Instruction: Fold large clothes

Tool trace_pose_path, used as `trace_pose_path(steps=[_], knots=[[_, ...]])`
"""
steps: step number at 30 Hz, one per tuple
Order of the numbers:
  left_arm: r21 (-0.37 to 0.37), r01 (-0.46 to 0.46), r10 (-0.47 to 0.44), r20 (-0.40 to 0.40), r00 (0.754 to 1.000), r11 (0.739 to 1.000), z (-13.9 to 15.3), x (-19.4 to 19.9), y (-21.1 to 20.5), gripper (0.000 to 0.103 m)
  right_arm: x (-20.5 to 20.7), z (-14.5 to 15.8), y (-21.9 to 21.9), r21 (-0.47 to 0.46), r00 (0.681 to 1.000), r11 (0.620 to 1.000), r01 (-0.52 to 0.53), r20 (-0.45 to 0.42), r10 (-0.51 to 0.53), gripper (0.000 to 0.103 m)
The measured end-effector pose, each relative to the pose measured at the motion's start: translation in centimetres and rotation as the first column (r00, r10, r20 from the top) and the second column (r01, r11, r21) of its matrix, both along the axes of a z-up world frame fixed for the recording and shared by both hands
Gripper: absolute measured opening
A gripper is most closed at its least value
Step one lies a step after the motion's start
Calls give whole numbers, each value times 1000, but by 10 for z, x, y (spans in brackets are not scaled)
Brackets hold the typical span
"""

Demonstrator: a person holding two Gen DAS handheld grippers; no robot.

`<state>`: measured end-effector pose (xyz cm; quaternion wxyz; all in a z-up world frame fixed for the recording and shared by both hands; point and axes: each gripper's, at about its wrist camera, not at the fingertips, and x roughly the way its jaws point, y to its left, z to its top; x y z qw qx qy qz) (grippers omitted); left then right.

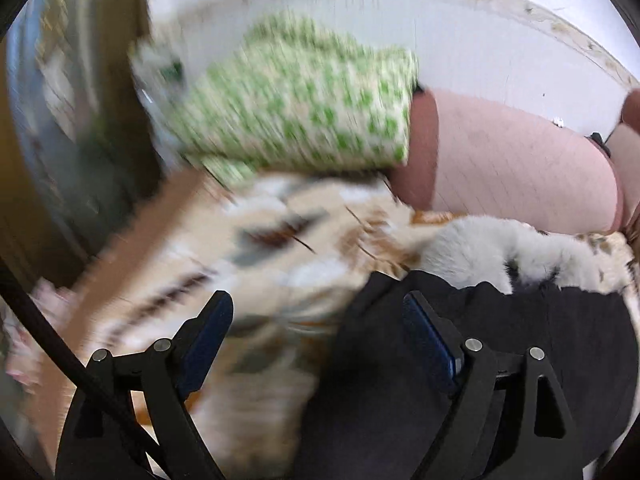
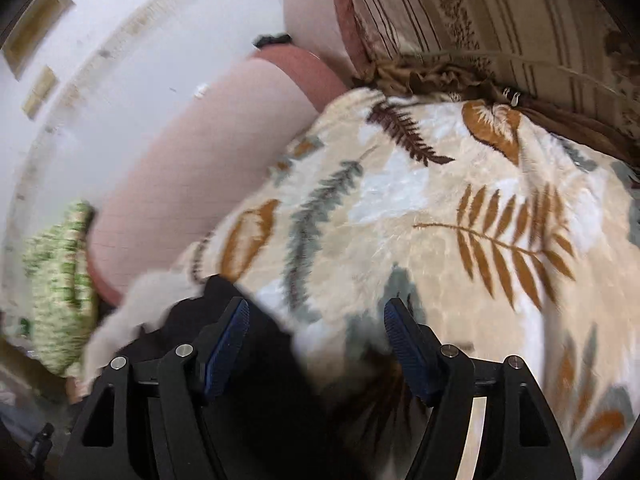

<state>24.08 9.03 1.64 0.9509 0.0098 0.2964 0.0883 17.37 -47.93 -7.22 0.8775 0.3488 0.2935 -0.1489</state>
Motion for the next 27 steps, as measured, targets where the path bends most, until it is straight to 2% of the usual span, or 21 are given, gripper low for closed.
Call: trace_pose_path(steps=[2, 3, 6, 9, 13, 15, 19, 21, 27], knots=[[46, -38, 34, 78, 996, 998, 15, -37, -4, 88, -23, 14, 15, 6, 999, 999, -32, 39, 32, 78], [51, -45, 38, 129, 991, 998, 24, -62, -5, 93, -30, 20, 28, 3, 997, 999, -50, 53, 50, 79], [30, -24, 16, 244, 970, 999, 40, -120, -8, 98, -61, 28, 72, -37, 989, 993, -115, 88, 117, 82], [16, 22, -26, 306, 952, 1000, 47, -174, -19, 100, -95, 27, 115, -115, 980, 979, -169, 89, 180, 83], [-51, 94, -75, 288, 955, 994, 42, -217, -30, 100, -142, 17, 168, -243, 969, 945, -221, 59, 242, 84], [-101, 105, -74, 276, 958, 989, 34, -238, -34, 100, -158, 10, 183, -277, 964, 931, -239, 45, 261, 85], [-153, 144, -102, 252, 962, 978, 17, -263, -46, 100, -185, -2, 214, -387, 959, 888, -250, 29, 282, 86], [-152, 172, -138, 211, 968, 973, 6, -269, -58, 100, -190, -6, 225, -448, 960, 860, -244, 12, 279, 86], [-94, 230, -217, 129, 968, 969, -20, -284, -92, 100, -200, -6, 230, -505, 969, 842, -192, 38, 244, 87]])
